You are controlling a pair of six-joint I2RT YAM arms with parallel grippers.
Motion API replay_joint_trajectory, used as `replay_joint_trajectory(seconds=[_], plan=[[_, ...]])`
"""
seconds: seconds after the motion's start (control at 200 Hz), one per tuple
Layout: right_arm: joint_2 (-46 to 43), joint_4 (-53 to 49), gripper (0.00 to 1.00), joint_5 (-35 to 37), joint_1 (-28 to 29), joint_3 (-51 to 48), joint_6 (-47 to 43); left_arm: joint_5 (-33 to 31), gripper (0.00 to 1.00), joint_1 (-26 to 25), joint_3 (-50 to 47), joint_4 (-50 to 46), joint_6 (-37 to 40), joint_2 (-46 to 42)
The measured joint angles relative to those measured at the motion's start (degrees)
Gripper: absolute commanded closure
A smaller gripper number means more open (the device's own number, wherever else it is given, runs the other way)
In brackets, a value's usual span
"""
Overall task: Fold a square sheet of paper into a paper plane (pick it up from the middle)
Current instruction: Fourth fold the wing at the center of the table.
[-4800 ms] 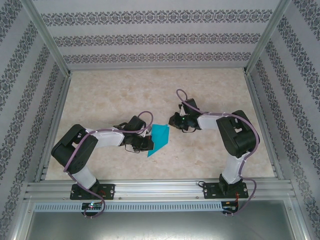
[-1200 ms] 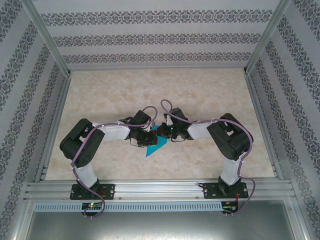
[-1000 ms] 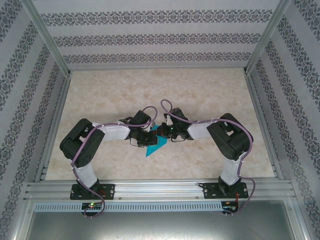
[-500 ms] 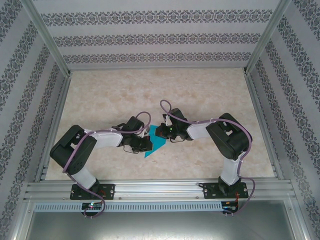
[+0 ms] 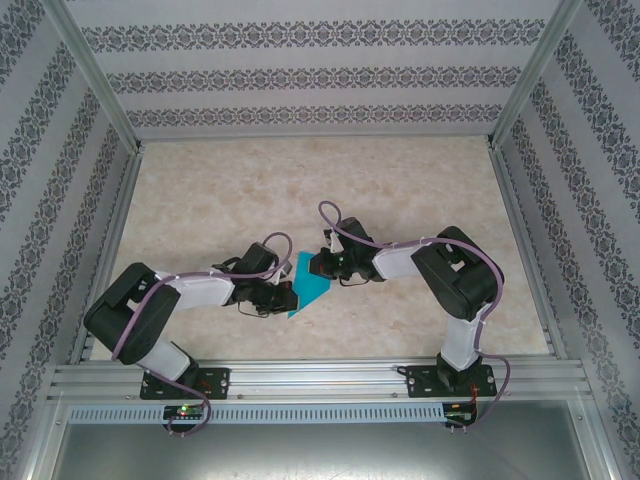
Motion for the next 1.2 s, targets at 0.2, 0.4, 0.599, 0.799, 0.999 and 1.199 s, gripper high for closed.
replay_joint_trajectory(seconds=[0.2, 0.4, 0.599, 0.799, 0.999, 1.199], plan=[[0.0, -0.2, 0.96, -0.4, 0.0, 0.0, 0.0, 1.1, 0.92, 0.0, -1.9, 0.3, -0.4, -1.4], [0.0, -0.3, 0.96, -0.5, 0.0, 0.0, 0.0, 1.0, 0.92, 0.0, -4.0, -4.0, -0.8, -5.6], [0.0, -0.1, 0.96, -0.1, -0.1, 0.0, 0.0, -1.4, 0.91, 0.0, -4.9, -14.3, -1.6, -11.6], [0.0, -0.1, 0.96, -0.1, -0.1, 0.0, 0.2, -3.9, 0.9, 0.0, -1.2, -17.9, -1.7, -14.8], [0.0, 0.1, 0.95, 0.1, -0.1, 0.0, 0.4, -4.5, 0.89, 0.0, 6.4, -15.3, -1.6, -9.3], [0.0, 0.3, 0.95, 0.4, -0.1, 0.0, 0.9, -5.4, 0.9, 0.0, 10.5, -12.0, -1.0, 0.3]])
